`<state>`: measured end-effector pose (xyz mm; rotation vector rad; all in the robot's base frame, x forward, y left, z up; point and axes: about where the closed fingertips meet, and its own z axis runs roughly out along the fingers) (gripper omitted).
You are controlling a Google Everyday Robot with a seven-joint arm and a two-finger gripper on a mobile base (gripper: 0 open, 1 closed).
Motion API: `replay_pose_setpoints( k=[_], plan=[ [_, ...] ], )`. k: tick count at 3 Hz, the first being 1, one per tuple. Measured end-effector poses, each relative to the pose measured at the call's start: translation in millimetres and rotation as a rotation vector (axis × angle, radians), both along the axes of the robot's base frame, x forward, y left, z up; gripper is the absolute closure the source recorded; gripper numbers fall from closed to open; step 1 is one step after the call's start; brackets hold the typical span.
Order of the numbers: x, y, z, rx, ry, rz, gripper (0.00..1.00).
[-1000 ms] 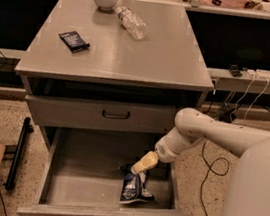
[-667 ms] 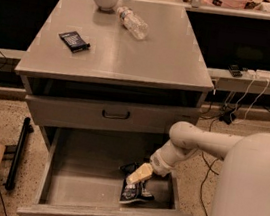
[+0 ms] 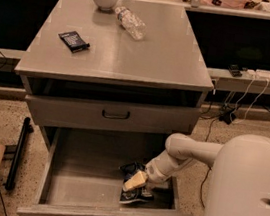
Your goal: Pick blue chip bag from middle drawer and place on counter
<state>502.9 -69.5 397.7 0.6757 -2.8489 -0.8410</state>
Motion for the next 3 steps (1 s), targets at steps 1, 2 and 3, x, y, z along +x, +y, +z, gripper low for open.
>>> replay_pose_setpoints(
  k=[1, 2, 3],
  plan=[
    [-1, 8, -14, 0.019, 0.009, -0.025, 0.39],
    [-1, 13, -10, 0.028, -0.010, -0.034, 0.70],
    [11, 16, 20, 0.033, -0.078, -0.017, 0.93]
  ],
)
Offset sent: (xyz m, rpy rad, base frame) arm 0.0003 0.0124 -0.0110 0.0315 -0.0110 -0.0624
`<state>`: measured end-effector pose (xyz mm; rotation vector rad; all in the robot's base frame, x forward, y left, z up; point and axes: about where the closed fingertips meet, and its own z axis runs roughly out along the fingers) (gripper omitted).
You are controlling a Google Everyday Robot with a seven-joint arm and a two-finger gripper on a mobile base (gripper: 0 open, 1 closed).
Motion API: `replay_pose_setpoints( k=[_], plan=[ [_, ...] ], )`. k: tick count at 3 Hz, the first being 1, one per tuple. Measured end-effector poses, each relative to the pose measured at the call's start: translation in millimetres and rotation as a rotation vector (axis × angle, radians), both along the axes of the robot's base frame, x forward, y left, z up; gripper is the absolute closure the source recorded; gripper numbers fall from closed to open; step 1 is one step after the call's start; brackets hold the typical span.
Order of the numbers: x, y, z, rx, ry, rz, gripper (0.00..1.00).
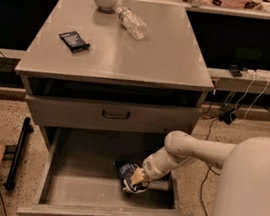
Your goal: Pick blue chip bag from middle drawer and place on counter
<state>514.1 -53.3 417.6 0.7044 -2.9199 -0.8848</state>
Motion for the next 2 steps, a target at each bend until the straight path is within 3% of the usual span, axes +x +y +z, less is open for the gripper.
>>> replay_pose_setpoints(
  k=[1, 2],
  plan=[
    [4, -3, 65, 0.021, -0.104, 0.113, 1.00],
    [-25, -21, 170, 0.020, -0.220, 0.401, 1.00]
  ],
)
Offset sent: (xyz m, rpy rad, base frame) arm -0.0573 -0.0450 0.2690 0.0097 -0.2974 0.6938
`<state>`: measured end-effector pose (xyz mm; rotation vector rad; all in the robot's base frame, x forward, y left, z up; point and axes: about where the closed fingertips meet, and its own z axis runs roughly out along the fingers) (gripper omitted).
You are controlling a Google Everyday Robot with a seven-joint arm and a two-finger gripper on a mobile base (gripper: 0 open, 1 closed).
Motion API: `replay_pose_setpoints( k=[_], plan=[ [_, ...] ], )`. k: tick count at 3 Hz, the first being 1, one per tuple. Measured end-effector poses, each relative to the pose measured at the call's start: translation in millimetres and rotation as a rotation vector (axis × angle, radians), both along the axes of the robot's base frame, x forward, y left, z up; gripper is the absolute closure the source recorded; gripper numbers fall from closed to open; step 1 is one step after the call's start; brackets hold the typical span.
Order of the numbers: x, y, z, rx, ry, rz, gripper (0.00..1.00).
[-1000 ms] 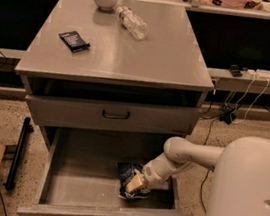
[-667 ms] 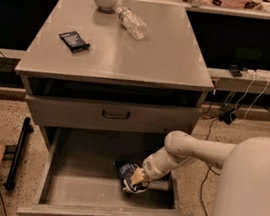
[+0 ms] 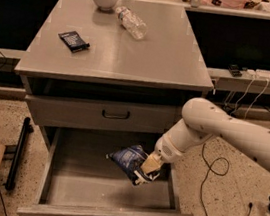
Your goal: Pick blue chip bag from middle drawer and place on counter
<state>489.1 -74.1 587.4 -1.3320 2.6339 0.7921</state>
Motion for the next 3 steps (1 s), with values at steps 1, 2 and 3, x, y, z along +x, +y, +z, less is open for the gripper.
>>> replay_pose_setpoints(
  k=[1, 2, 3],
  plan=[
    [-26, -21, 94, 0.035, -0.126, 0.157, 1.00],
    [-11, -55, 214, 0.076, -0.424, 0.210, 1.00],
    [30, -58, 287, 0.050, -0.608, 0.241, 1.00]
  ],
)
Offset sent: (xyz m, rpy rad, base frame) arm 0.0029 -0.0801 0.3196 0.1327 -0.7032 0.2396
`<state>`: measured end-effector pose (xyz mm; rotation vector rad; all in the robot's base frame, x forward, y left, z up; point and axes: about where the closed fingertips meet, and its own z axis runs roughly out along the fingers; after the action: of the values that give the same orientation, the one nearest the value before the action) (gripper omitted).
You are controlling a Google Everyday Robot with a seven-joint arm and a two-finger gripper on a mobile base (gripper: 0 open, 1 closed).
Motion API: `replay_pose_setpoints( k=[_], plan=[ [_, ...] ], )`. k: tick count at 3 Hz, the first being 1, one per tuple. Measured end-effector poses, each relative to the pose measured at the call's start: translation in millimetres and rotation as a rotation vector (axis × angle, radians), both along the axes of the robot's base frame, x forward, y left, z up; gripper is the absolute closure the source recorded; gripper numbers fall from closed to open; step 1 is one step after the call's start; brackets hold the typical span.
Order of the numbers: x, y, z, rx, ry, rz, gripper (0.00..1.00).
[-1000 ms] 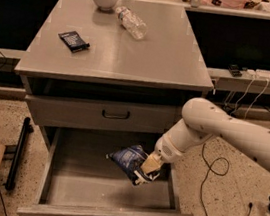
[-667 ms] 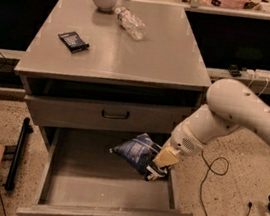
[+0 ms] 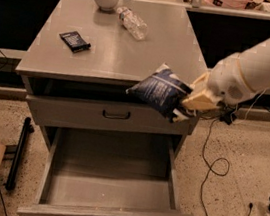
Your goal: Pick blue chip bag from middle drawer and place on counter
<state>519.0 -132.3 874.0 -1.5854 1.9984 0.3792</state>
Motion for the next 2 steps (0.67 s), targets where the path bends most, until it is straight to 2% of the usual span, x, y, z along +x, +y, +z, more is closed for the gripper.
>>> replay_pose_setpoints(
  k=[1, 2],
  plan=[
    [60, 13, 44, 0.008, -0.116, -0.005, 1.00],
    [123, 38, 54, 0.034, -0.157, 0.008, 1.00]
  ],
)
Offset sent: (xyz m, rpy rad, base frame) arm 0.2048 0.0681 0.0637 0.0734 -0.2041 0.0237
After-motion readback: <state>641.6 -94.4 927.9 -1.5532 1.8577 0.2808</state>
